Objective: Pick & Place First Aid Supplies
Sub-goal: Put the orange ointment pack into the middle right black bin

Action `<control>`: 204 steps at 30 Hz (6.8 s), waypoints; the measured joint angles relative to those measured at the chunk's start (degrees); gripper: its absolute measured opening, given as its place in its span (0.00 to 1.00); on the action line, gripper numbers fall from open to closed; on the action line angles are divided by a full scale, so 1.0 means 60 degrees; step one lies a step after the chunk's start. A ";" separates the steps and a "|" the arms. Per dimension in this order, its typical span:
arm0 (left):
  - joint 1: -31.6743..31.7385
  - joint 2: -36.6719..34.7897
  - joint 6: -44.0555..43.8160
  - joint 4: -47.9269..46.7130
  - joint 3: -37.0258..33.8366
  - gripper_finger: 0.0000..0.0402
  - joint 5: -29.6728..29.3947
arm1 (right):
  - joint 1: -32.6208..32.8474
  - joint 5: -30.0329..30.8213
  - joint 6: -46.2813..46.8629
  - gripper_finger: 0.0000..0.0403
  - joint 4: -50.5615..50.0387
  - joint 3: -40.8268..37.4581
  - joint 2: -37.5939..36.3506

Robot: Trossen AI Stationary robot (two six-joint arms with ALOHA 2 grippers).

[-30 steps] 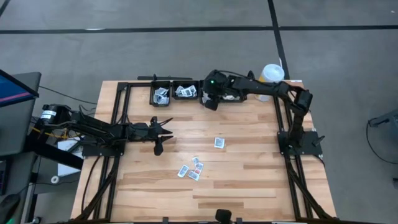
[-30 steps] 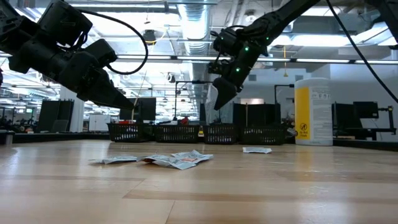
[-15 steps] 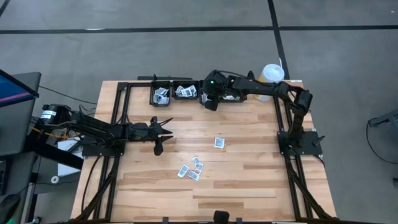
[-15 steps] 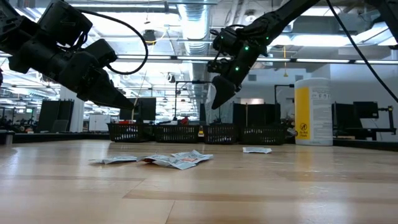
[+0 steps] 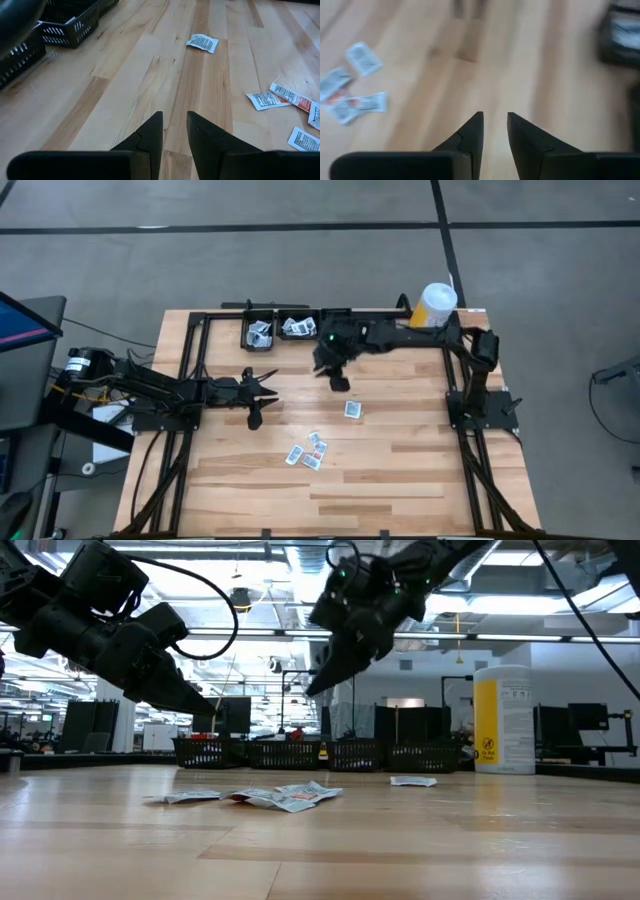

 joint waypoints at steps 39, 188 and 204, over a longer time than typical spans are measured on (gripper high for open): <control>-0.1886 0.3548 0.1640 0.1217 0.1417 0.22 0.1512 | 0.2775 0.0113 0.1275 0.20 -0.0250 -0.2028 -0.0004; -0.3046 0.3743 0.2896 0.1647 0.2840 0.01 -0.0082 | 0.3904 0.2867 -0.0678 0.50 0.4254 -0.2229 0.0004; -0.2967 0.3743 0.2892 0.1748 0.2840 0.02 -0.0082 | 0.3904 0.2866 -0.1147 0.01 0.4232 -0.2229 0.0004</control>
